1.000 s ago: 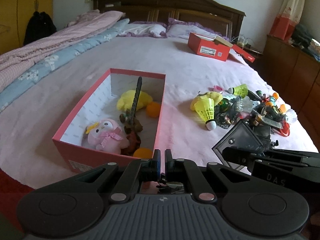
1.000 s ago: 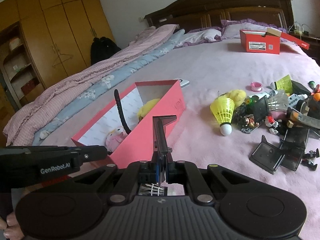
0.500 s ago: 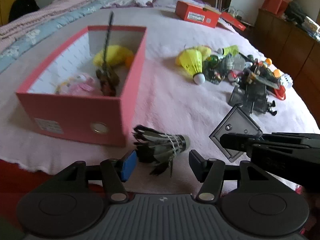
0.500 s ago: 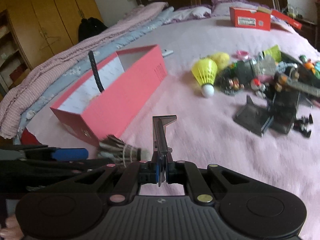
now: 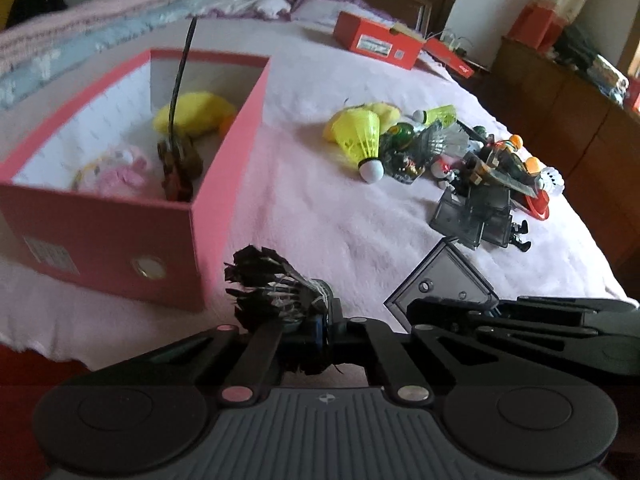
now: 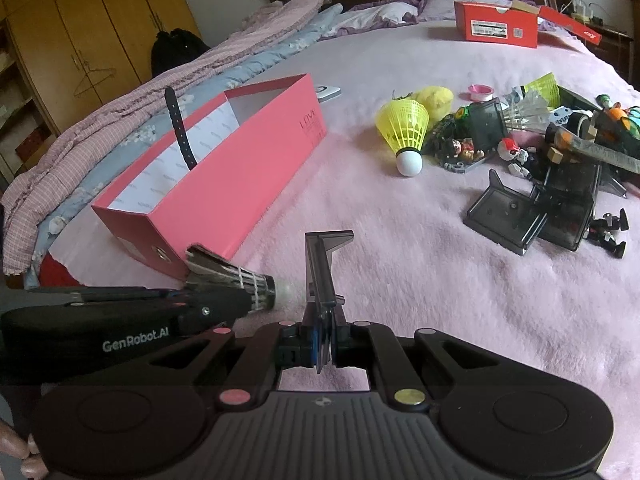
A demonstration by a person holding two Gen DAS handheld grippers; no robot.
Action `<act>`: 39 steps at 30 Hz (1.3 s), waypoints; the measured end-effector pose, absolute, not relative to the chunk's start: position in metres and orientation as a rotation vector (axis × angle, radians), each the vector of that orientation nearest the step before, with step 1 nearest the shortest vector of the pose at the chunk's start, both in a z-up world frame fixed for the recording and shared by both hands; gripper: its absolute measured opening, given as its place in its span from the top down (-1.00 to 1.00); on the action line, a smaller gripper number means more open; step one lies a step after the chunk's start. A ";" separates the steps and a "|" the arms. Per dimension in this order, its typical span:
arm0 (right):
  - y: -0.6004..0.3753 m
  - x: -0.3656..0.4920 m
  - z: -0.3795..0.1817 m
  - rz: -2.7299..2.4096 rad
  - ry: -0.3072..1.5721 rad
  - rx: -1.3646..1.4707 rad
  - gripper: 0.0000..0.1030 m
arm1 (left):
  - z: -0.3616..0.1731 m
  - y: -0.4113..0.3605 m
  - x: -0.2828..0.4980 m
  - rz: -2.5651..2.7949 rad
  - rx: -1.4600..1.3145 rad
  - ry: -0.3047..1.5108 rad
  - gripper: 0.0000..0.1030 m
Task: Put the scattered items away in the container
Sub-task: 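Carry both held items over the pink box with both grippers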
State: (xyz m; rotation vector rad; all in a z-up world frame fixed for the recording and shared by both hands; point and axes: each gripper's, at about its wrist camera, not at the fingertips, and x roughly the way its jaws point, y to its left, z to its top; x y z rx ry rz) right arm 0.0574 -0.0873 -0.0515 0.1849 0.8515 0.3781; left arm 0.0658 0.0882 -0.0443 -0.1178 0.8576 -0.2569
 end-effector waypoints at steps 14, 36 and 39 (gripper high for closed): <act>-0.074 0.050 -0.010 0.431 0.764 0.153 0.88 | 0.009 0.097 0.054 -0.188 -0.094 0.796 0.91; -0.014 0.066 0.041 0.548 0.672 0.065 0.87 | 0.048 0.164 0.057 -0.030 -0.127 0.708 0.91; -0.001 0.075 0.046 0.569 0.665 0.047 0.87 | 0.051 0.175 0.065 -0.012 -0.131 0.700 0.91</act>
